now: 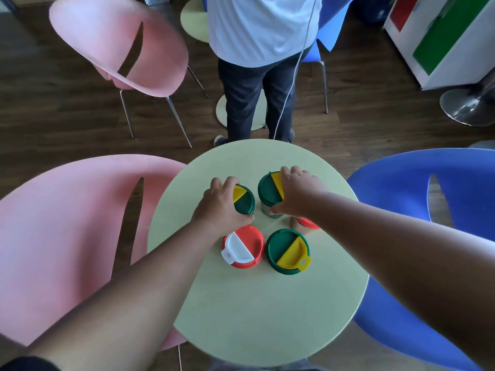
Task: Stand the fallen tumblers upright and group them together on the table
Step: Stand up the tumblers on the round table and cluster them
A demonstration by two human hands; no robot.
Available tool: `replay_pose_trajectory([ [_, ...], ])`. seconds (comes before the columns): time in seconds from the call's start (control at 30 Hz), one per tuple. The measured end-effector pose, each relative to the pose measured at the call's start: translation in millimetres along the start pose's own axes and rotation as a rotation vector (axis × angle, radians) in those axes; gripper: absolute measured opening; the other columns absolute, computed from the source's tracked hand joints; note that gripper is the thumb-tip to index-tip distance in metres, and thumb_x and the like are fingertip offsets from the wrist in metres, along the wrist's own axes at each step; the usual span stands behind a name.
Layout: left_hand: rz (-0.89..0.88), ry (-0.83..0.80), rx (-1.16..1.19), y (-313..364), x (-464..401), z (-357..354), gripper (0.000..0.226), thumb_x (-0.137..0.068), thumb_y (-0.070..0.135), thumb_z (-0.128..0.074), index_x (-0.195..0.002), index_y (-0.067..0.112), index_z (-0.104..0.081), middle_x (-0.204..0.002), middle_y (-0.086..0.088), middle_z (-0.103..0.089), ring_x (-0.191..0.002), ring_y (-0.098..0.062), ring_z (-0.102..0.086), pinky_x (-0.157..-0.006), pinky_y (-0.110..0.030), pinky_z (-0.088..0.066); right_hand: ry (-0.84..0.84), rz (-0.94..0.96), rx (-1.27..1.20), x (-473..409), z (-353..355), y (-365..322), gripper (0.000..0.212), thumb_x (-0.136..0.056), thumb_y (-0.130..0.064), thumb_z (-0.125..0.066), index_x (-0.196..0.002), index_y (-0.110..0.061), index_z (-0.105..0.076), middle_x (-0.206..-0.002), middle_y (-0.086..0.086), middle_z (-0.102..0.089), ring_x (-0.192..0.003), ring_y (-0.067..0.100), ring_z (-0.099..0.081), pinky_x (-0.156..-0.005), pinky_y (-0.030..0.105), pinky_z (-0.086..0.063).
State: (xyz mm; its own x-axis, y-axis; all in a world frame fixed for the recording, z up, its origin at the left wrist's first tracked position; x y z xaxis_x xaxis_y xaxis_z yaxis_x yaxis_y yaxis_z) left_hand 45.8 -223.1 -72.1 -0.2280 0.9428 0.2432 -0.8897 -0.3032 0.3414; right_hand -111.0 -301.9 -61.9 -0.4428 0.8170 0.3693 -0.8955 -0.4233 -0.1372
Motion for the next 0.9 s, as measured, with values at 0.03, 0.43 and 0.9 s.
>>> replay_pose_trajectory([
  [0.03,0.004,0.006,0.001,-0.2,1.9,-1.2,0.079,-0.065,0.056,-0.081,-0.127,0.032,-0.038,-0.12,-0.004,-0.041,-0.106,-0.03,-0.053,-0.082,-0.037,-0.051,-0.006,0.002,-0.013,-0.6,-0.5,0.3,0.095,-0.063,-0.061,-0.079,-0.135,-0.014,-0.038,-0.121,0.01,-0.053,-0.106,0.029,-0.055,-0.075,0.036,-0.047],
  [0.43,0.089,-0.016,0.046,2.3,8.8,-4.5,0.089,-0.065,0.071,-0.075,-0.133,0.028,-0.036,-0.124,-0.007,-0.042,-0.108,-0.031,-0.058,-0.082,-0.035,-0.048,-0.12,0.194,0.109,-7.0,-3.3,-14.2,0.11,-0.066,-0.035,-0.082,-0.151,-0.036,-0.012,-0.135,0.014,-0.035,-0.117,0.035,-0.045,-0.082,0.042,-0.05],
  [0.9,0.083,-0.064,0.019,2.0,9.6,-4.4,0.09,-0.068,0.071,-0.073,-0.135,0.025,-0.034,-0.131,-0.007,-0.043,-0.11,-0.029,-0.058,-0.077,-0.032,-0.044,-0.066,0.203,0.01,-3.5,-6.1,-18.6,0.11,-0.067,-0.035,-0.083,-0.152,-0.031,-0.013,-0.138,0.013,-0.034,-0.119,0.032,-0.045,-0.081,0.039,-0.052],
])
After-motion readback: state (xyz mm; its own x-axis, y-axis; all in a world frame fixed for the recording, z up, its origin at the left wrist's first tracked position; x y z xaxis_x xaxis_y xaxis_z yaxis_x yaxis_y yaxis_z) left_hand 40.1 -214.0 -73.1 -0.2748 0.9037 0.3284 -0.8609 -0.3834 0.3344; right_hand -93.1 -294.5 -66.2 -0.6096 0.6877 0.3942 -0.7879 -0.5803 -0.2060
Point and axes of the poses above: each hand's wrist, its own x-axis away from the middle knuckle, its own z-axis out of the back of the hand, y = z × x, the point moved 10 cm from there along -x, towards the middle knuckle
